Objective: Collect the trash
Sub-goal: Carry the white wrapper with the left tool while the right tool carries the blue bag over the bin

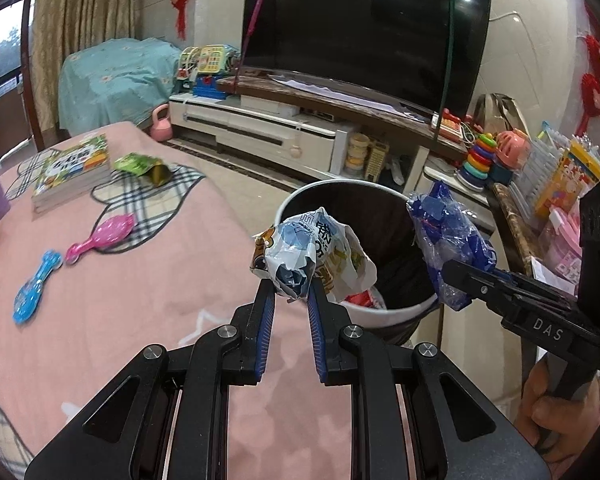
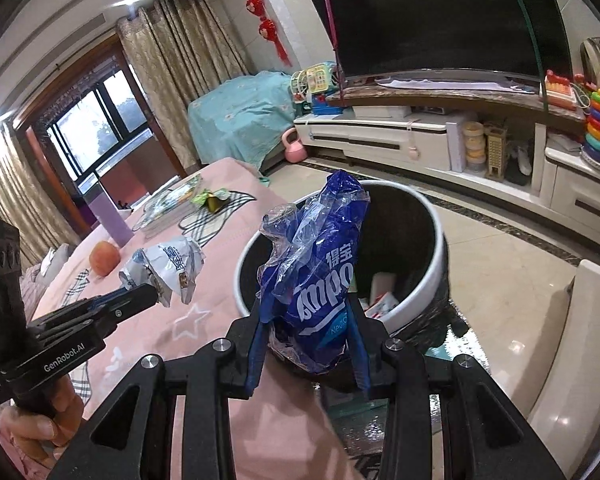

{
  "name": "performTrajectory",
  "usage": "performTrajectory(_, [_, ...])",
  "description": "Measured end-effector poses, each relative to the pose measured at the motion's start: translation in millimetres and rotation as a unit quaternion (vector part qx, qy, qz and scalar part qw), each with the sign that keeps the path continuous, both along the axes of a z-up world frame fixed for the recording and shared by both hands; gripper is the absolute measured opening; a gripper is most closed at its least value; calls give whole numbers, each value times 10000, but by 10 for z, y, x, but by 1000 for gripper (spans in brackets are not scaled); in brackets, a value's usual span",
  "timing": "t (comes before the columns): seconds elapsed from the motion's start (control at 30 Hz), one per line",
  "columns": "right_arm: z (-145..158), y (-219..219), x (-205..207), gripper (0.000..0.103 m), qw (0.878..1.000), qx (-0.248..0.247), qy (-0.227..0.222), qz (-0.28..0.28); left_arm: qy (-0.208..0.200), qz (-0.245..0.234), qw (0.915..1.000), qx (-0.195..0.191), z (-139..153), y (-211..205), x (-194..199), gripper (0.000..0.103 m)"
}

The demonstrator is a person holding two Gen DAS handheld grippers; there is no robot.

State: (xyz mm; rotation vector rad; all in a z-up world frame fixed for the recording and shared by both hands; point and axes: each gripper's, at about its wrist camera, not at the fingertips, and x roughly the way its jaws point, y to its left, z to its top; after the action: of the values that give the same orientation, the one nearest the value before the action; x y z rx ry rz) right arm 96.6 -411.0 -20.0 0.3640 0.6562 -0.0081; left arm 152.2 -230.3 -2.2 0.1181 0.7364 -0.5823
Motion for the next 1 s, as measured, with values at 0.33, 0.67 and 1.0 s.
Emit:
performTrajectory(0.33, [27,-156,144,36,9999,-86,99,-17,54,-151,9998,109,-29,-271,113,16])
performTrajectory(0.67, [-55,-253,282,36,9996,-72,276,22,190,-258,9992,227,-106,-457,238,16])
performTrajectory(1.0, [-85,-332,409,36,9991,-94,419,30,339,-355,9983,319,-169,-591,354,16])
